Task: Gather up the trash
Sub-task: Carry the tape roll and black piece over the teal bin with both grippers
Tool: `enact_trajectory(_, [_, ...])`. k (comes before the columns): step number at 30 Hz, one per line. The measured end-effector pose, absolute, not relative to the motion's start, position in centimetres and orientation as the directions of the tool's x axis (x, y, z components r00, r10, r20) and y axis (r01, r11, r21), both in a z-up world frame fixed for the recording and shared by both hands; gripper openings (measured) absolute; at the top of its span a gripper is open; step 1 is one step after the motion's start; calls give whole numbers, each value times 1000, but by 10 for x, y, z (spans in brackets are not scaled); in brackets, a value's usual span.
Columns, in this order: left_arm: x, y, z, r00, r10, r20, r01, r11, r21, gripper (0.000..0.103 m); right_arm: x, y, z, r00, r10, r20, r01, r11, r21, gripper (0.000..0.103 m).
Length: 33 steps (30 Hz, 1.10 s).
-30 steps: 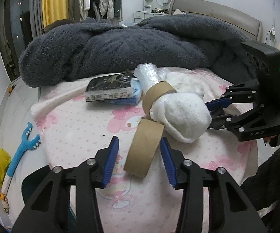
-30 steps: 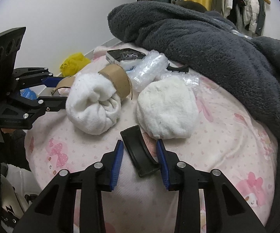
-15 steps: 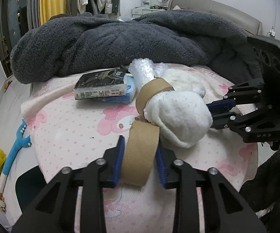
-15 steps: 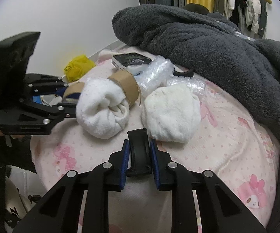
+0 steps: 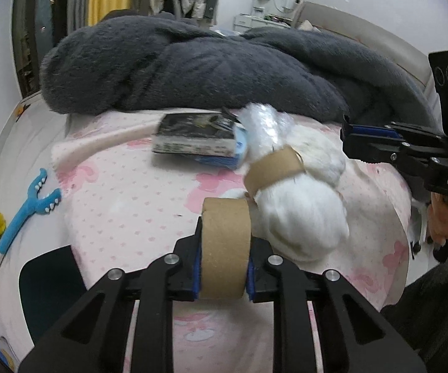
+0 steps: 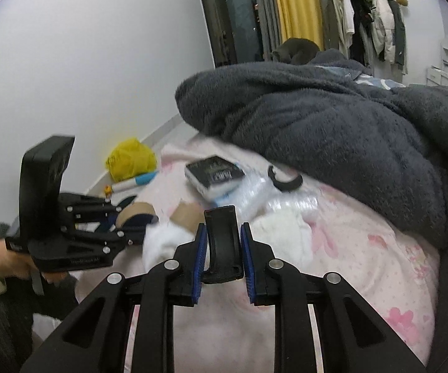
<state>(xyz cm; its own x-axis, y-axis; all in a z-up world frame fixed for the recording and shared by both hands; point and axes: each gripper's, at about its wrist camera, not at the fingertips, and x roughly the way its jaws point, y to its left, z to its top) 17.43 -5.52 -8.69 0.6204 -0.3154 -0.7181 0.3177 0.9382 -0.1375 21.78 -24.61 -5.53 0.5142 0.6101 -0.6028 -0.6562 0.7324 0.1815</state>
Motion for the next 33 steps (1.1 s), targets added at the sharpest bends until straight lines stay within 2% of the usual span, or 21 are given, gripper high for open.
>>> enact_trajectory(8, [174,-27,-77,676,-234,-699,211,970,-120,23,223,-211,-39,528,632,-568,-658,727,196,22])
enact_trajectory(15, [166,6,-76,694,-179,-698,151,983,-102,23,224,-172,-35,511,637,-577,-667,717,201,22])
enact_trajectory(27, [156,79,-106,610,-43,-791,1,999,-54,23,221,-85,-44,438,644,-627,-702,681,209,22])
enact_trajectory(33, [147,115,-122,553,-21,-833,-69,995,-70,23,214,-44,-52,390,651,-651,-723,654,222,22])
